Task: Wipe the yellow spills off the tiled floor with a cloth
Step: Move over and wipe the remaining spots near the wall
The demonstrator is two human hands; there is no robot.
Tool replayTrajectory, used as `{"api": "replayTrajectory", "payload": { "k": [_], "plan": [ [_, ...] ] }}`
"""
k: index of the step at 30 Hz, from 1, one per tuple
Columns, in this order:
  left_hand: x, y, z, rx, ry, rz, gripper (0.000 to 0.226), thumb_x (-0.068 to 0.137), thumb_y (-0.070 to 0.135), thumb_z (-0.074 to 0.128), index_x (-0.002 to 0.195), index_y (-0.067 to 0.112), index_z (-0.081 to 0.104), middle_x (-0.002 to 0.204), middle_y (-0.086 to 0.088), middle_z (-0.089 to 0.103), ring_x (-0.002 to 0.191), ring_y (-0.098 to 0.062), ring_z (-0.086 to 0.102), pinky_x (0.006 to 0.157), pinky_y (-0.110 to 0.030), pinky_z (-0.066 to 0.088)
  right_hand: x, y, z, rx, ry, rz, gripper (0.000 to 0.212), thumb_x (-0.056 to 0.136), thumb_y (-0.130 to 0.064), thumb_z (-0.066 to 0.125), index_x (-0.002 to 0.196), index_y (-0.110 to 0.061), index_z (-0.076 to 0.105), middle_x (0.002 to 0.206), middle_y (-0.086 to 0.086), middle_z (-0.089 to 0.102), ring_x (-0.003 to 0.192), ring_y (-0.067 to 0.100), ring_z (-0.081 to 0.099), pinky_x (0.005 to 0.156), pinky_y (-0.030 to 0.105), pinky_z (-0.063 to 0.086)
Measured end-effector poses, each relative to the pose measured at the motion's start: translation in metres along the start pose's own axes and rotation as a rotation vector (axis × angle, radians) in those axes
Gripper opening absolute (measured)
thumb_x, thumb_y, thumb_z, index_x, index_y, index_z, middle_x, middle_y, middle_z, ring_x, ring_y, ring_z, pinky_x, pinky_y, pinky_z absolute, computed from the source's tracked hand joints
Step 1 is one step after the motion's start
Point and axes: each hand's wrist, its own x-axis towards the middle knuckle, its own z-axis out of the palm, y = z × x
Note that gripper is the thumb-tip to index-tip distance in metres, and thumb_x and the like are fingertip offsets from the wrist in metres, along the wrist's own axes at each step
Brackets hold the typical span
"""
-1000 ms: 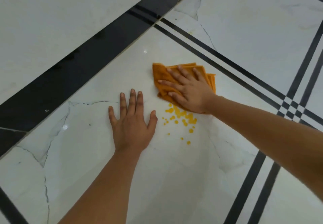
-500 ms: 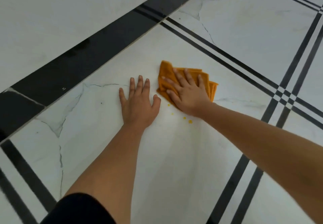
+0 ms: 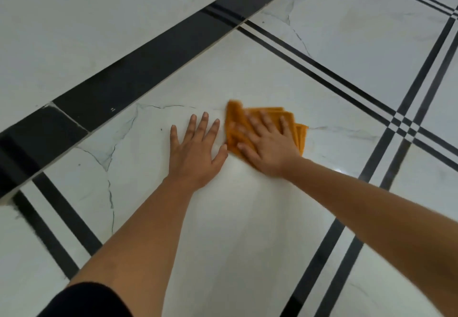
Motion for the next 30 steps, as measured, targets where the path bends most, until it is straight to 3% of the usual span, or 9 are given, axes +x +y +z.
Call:
{"api": "replayTrajectory", "payload": {
  "k": [2, 5, 6, 10, 14, 19, 23, 27, 30],
  "plan": [
    [-0.004, 0.001, 0.002, 0.012, -0.003, 0.020, 0.062, 0.093, 0.053, 0.017, 0.148, 0.031, -0.003, 0.158, 0.004, -0.009, 0.144, -0.016, -0.011, 0.111, -0.051, -0.009, -0.010, 0.019, -0.006, -0.071, -0.080, -0.174, 0.061, 0.080, -0.066, -0.003, 0.139, -0.053, -0.002, 0.157, -0.012, 0.001, 0.144, 0.018, -0.005, 0.111, 0.053, -0.002],
    [-0.008, 0.009, 0.003, 0.002, -0.029, 0.038, 0.064, 0.093, 0.054, 0.019, 0.148, 0.030, -0.003, 0.157, 0.004, -0.010, 0.144, -0.016, -0.012, 0.111, -0.053, -0.008, 0.000, 0.030, -0.013, 0.013, -0.019, 0.192, 0.054, 0.087, -0.066, 0.007, 0.140, -0.054, 0.002, 0.157, -0.011, 0.002, 0.145, 0.020, -0.004, 0.111, 0.054, -0.002],
    [-0.009, 0.011, 0.003, -0.014, -0.030, 0.035, 0.064, 0.093, 0.054, 0.020, 0.148, 0.030, -0.003, 0.157, 0.004, -0.010, 0.144, -0.016, -0.012, 0.111, -0.052, -0.008, -0.005, 0.024, -0.009, 0.008, -0.010, 0.195, 0.054, 0.090, -0.063, 0.009, 0.142, -0.051, 0.003, 0.157, -0.011, 0.001, 0.145, 0.020, -0.005, 0.112, 0.055, -0.002],
    [-0.009, 0.013, 0.008, -0.013, -0.008, 0.056, 0.064, 0.091, 0.056, 0.017, 0.148, 0.033, -0.002, 0.158, 0.005, -0.007, 0.144, -0.016, -0.010, 0.112, -0.052, -0.005, -0.032, 0.053, -0.009, -0.087, -0.080, -0.233, 0.061, 0.083, -0.068, -0.006, 0.140, -0.049, -0.001, 0.156, -0.011, 0.004, 0.145, 0.020, 0.001, 0.110, 0.054, 0.004],
    [-0.010, 0.022, 0.010, -0.002, -0.005, 0.073, 0.072, 0.082, 0.059, 0.006, 0.148, 0.031, 0.000, 0.158, 0.005, -0.006, 0.144, -0.016, -0.009, 0.112, -0.050, -0.006, -0.022, 0.057, -0.013, 0.007, -0.006, 0.319, 0.054, 0.091, -0.060, 0.004, 0.143, -0.048, 0.004, 0.158, -0.008, 0.004, 0.145, 0.022, -0.003, 0.112, 0.056, -0.001],
    [-0.001, 0.042, 0.012, 0.019, -0.007, 0.135, 0.079, 0.076, 0.060, -0.002, 0.149, 0.029, 0.004, 0.158, 0.004, -0.001, 0.145, -0.017, -0.005, 0.112, -0.050, -0.005, -0.074, 0.072, -0.005, -0.103, -0.052, -0.311, 0.057, 0.090, -0.061, 0.001, 0.144, -0.045, 0.009, 0.155, -0.009, 0.010, 0.144, 0.025, 0.007, 0.110, 0.053, 0.002],
    [0.002, 0.068, 0.011, -0.006, -0.011, 0.197, 0.078, 0.078, 0.060, 0.000, 0.149, 0.029, 0.008, 0.158, 0.004, 0.002, 0.145, -0.016, -0.004, 0.113, -0.048, -0.005, -0.070, 0.079, -0.008, 0.007, 0.052, 0.287, 0.057, 0.087, -0.062, -0.001, 0.143, -0.048, 0.002, 0.157, -0.010, 0.007, 0.145, 0.021, -0.001, 0.112, 0.054, -0.001],
    [0.011, 0.092, 0.013, -0.005, -0.032, 0.251, 0.080, 0.075, 0.061, -0.004, 0.149, 0.030, 0.006, 0.158, 0.005, -0.001, 0.144, -0.015, -0.006, 0.113, -0.045, -0.006, -0.101, 0.097, -0.005, -0.046, -0.024, -0.032, 0.059, 0.086, -0.064, -0.004, 0.141, -0.045, -0.003, 0.155, -0.012, 0.002, 0.144, 0.019, -0.004, 0.111, 0.053, -0.002],
    [0.009, 0.106, 0.016, 0.012, -0.058, 0.290, 0.082, 0.075, 0.059, -0.006, 0.149, 0.027, 0.001, 0.158, 0.004, -0.004, 0.144, -0.015, -0.008, 0.113, -0.045, -0.007, -0.093, 0.126, -0.015, 0.018, 0.043, 0.288, 0.058, 0.088, -0.063, -0.001, 0.142, -0.044, -0.012, 0.157, -0.009, 0.003, 0.145, 0.018, -0.002, 0.112, 0.051, -0.001]
  ]
}}
